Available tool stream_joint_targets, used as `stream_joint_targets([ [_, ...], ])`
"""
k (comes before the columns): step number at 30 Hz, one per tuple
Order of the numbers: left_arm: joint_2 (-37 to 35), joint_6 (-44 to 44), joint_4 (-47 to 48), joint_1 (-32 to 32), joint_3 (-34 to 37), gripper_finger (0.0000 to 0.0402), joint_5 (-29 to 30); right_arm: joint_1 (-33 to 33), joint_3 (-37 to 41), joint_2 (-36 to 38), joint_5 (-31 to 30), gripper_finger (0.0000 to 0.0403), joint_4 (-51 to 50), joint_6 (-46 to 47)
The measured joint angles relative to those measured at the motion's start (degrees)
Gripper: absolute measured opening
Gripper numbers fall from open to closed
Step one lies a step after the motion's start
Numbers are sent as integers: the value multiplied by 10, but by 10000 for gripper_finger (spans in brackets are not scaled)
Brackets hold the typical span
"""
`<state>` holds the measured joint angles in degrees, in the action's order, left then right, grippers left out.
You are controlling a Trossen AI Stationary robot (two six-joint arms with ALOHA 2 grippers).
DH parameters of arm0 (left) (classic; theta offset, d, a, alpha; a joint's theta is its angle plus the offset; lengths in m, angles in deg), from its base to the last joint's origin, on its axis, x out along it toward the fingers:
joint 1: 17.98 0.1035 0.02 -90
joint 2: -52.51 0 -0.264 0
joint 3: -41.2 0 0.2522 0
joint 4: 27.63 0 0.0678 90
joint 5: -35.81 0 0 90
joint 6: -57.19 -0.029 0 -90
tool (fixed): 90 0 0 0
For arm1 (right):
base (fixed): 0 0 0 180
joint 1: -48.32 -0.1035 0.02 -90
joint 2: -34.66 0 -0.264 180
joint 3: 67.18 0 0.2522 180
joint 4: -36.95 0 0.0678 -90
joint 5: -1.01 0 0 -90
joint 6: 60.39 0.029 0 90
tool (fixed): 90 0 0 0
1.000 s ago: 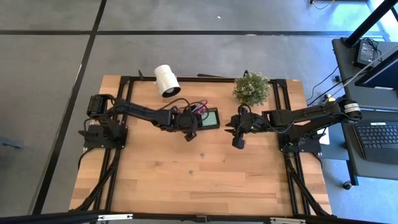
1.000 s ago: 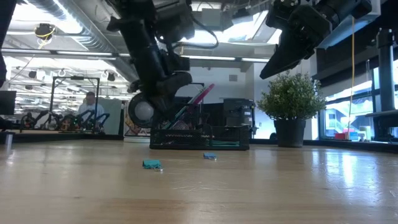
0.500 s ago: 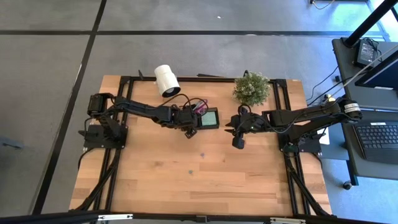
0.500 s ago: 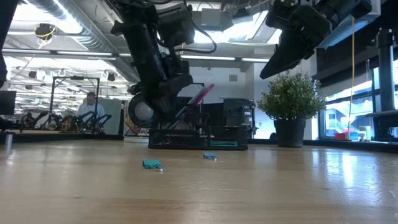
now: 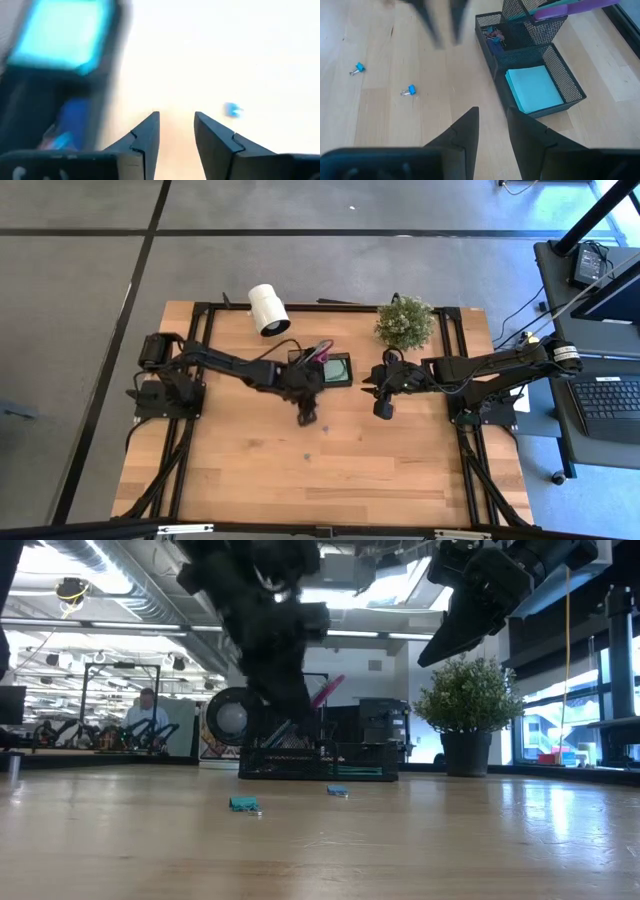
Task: Pick and place office supplies into organizer
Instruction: Put the blue binder clip into the black desk organizer
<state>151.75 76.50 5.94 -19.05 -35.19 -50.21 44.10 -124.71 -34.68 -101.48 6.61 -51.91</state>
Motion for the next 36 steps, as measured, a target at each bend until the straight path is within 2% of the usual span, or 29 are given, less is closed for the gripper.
stream_joint_targets([
  [2, 0, -90, -19, -25, 0, 117, -22, 0, 0, 0, 0, 107, 0, 0],
  [6, 0, -300, -20, -87, 0, 121, -29, 0, 0, 0, 0, 107, 0, 0],
  [9, 1, -376, -20, -125, 0, 121, -22, 0, 0, 0, 0, 107, 0, 0],
  [15, 5, -381, -5, -163, 0, 121, -47, 0, 0, 0, 0, 107, 0, 2],
  [19, 23, -359, -1, -166, 0, 121, -77, 0, 0, 0, 0, 107, 0, 2],
  [26, 37, -375, 12, -166, -6, 121, -83, 0, 0, 0, 0, 107, 0, 2],
  [30, 46, -387, 47, -165, -30, 121, -88, 0, 0, 0, 0, 107, 0, 2],
  [36, 111, -410, 105, -164, -99, 121, -88, 0, 0, 0, 0, 107, 0, 5],
])
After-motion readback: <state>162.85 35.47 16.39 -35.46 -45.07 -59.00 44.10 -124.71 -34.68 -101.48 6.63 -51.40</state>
